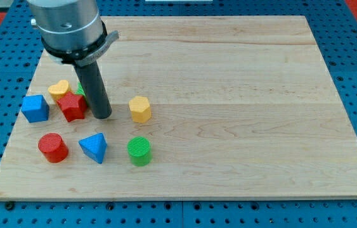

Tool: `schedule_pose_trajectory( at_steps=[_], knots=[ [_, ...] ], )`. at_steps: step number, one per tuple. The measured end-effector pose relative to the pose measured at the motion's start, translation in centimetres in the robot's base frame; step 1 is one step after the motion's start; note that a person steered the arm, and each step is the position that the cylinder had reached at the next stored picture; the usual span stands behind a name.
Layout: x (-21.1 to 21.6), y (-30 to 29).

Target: Move the hexagon slightly to the top left side of the green circle

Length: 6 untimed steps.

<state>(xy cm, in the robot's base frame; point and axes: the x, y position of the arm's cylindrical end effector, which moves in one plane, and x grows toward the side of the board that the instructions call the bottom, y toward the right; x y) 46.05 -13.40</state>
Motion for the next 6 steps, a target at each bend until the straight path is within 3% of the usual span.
schedule_pose_trajectory(
  at_steps=[1,2,3,4,5,6],
  knots=[
    [-0.9,5.1],
    [-1.3,5.8],
    [-4.4,10.2],
    [-0.9,12.4],
    [-0.5,7.0],
    [-3.1,6.1]
  ],
)
